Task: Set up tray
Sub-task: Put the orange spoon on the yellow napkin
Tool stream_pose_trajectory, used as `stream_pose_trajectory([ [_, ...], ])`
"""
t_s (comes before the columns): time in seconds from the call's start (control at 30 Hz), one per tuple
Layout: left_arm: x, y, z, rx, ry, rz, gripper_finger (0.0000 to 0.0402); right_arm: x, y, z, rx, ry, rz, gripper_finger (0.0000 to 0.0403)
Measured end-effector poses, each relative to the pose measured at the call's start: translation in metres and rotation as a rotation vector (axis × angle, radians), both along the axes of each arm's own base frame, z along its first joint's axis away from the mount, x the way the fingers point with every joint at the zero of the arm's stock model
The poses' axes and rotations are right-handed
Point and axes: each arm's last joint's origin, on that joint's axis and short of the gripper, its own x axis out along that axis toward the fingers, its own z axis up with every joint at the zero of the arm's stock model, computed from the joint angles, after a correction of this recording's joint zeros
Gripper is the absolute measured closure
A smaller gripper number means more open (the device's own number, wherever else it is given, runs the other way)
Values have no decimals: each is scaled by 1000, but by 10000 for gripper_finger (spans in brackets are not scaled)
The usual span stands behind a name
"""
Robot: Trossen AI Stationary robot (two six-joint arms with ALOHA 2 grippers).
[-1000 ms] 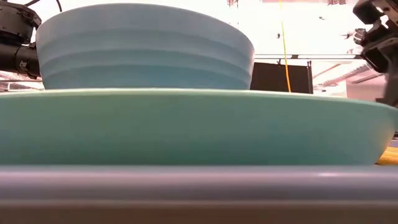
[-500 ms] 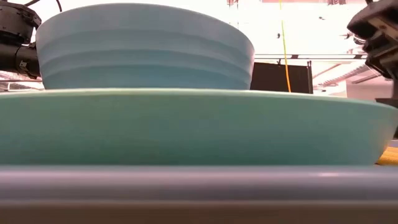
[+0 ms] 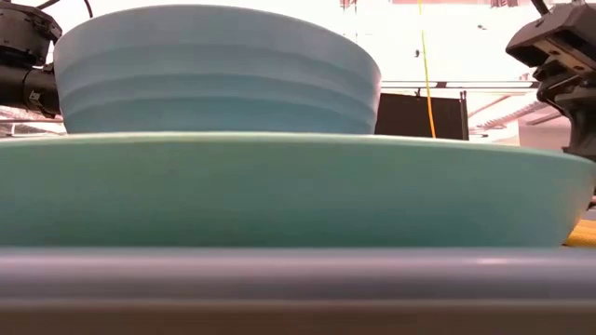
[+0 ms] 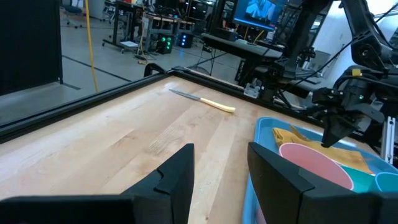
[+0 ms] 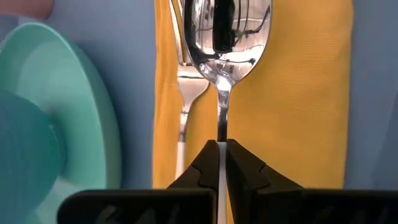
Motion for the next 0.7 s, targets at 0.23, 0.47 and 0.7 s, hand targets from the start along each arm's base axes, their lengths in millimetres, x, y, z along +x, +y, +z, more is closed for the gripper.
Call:
stream_pose_trajectory([
  [0.23, 0, 0, 0, 0, 0, 0, 249, 5, 5, -12, 10, 11, 5, 403],
  [0.47, 0, 0, 0, 0, 1, -1, 249, 9, 5, -17, 3, 8, 14, 403],
  [0.7, 0, 0, 0, 0, 0, 0, 249, 8, 4, -17, -5, 18, -2, 403],
])
